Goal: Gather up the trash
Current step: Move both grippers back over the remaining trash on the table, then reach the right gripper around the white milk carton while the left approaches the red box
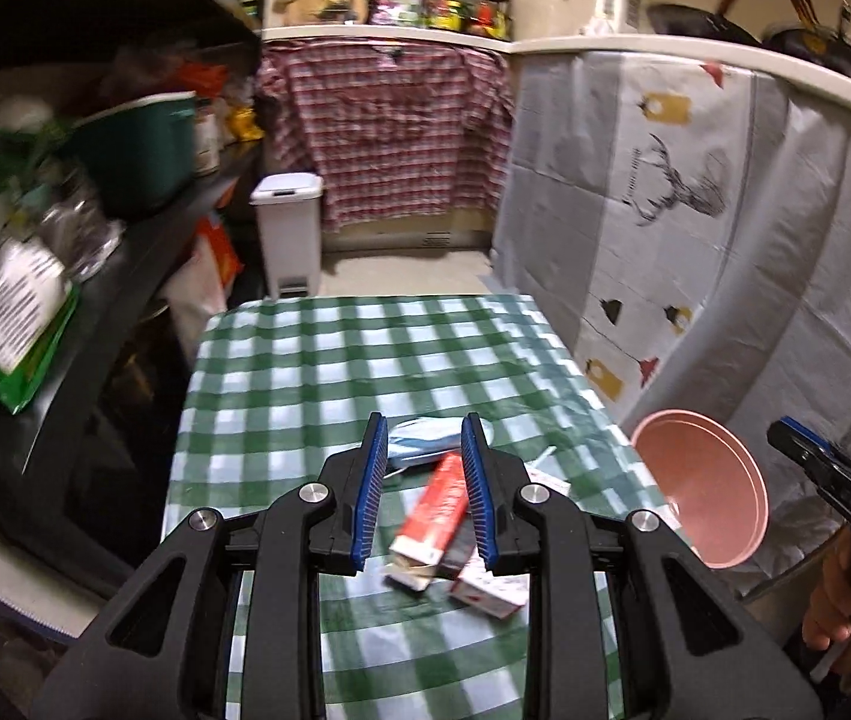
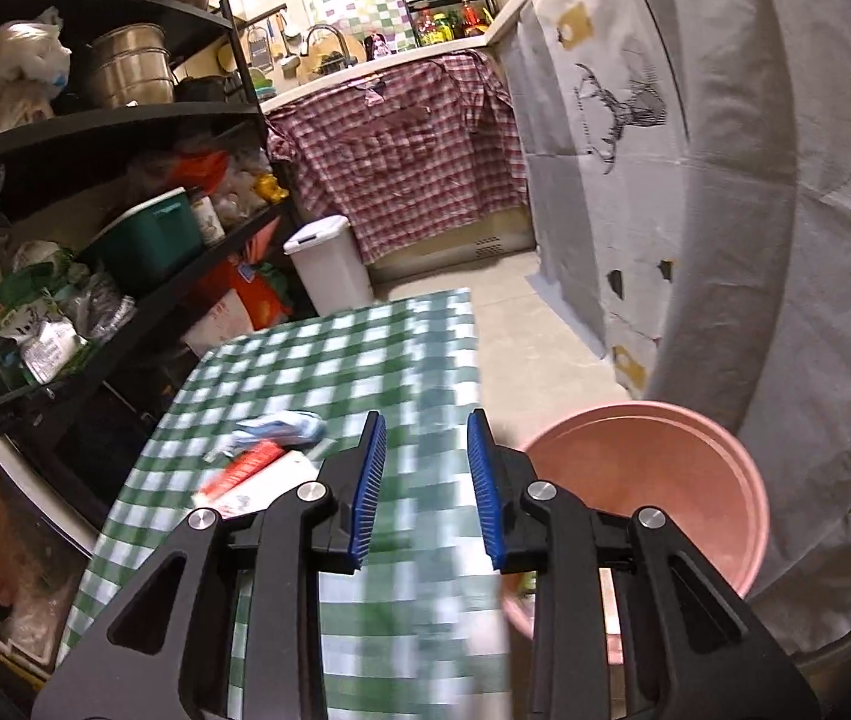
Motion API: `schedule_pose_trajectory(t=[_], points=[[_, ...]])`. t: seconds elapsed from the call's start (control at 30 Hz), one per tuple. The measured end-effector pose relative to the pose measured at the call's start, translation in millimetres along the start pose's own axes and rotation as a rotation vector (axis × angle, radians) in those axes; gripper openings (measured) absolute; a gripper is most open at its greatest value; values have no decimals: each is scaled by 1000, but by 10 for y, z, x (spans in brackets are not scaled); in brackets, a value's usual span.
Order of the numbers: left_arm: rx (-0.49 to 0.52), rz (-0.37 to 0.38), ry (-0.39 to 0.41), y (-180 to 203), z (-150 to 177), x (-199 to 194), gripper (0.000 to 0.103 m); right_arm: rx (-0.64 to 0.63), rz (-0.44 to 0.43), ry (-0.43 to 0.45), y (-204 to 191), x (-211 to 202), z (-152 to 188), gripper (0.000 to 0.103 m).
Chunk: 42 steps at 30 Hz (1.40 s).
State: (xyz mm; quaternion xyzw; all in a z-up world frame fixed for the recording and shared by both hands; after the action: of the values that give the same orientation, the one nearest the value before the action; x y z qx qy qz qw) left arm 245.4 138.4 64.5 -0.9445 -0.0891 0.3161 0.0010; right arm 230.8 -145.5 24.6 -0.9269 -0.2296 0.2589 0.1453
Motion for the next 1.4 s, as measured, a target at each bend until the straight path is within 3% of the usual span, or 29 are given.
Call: schedule_pose_trajectory(t=[0.07,0.13,0.27,0.47,0.73,0.93,1.07,1.2,1.4], points=[[-20,-2,-8,-109,30,42,26,20,11,-6,-139,75,80,35],[-20,-16,-5,-189,55,60,26,39,46,-10,-293,191,200,54],[-52,-35,-1,-408,73,53,26,72,53,-59,-619,542,480,60],[-85,-29,-4,-570,75,61,25,65,78,-118,-1018,1031,757,81],[-56,-32,19,-594,86,90,26,75,170,-225,-1096,1544,899,83],[-63,-26,-1,-637,92,183,25,78,224,-268,-1019,1600,906,82],[-57,-21,-27,-607,128,279,25,51,205,-294,-979,1558,894,75],[-41,-2,-64,-538,219,388,25,39,175,-326,-861,1469,882,61],[-15,46,-131,-355,392,606,25,6,130,-368,-645,1295,873,55]])
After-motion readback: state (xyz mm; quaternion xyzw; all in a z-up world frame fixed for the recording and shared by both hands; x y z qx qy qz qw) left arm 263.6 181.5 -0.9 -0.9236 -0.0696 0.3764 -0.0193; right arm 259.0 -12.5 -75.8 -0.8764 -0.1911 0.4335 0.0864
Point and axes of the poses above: each gripper's, at about its wrist camera, not at the fingertips, and x roughly the way its jaws point, y to its right, z to its underside, the point moved 3 cm from there along x, roughly the way its jaws point, and after that the axes turned 14 degrees about -z, right-handed, at the moved point
